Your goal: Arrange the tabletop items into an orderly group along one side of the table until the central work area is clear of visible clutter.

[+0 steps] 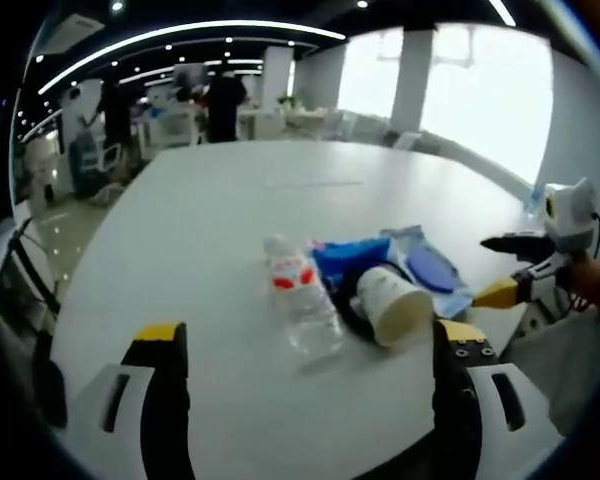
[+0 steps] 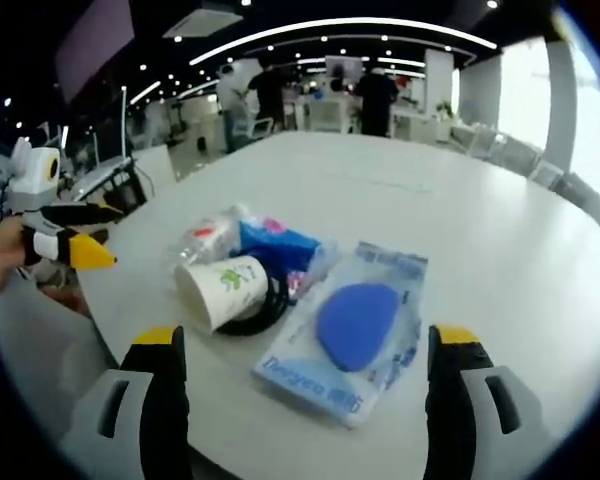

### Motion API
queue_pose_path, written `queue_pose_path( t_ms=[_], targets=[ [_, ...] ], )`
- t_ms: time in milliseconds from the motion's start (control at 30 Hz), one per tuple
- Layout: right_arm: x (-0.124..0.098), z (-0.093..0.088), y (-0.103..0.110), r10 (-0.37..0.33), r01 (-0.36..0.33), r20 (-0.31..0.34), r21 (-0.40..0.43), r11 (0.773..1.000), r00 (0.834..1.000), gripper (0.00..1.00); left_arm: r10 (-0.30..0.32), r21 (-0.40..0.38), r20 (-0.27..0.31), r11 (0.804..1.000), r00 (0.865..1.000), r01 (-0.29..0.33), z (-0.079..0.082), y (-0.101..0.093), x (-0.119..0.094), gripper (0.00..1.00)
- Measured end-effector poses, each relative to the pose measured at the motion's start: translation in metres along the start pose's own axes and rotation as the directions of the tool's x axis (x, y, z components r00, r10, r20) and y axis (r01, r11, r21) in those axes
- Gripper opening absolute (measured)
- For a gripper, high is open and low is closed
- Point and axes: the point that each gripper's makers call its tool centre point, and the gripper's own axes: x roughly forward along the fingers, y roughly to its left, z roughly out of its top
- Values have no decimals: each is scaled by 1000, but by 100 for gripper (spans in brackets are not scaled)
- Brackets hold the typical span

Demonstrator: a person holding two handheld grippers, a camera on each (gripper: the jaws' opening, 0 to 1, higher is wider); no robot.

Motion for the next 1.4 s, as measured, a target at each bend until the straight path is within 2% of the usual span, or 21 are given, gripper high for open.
queue_pose_path(
  t_ms=[367,1000,1400],
  targets=[
    [1,0,1,5,-5,-3,3,1000,1000,99,-9,-1,-22,1000,1000,9,-5,-1,1,97],
    [1,0,2,11,-11,-2,9,1000,1000,99,-4,13,-27,1000,1000,5,-5,-1,2,96],
    [1,0,2,10,-10,0,10,1000,1000,99,-9,16,-31,1000,999,10,-4,-2,2,91]
  ],
)
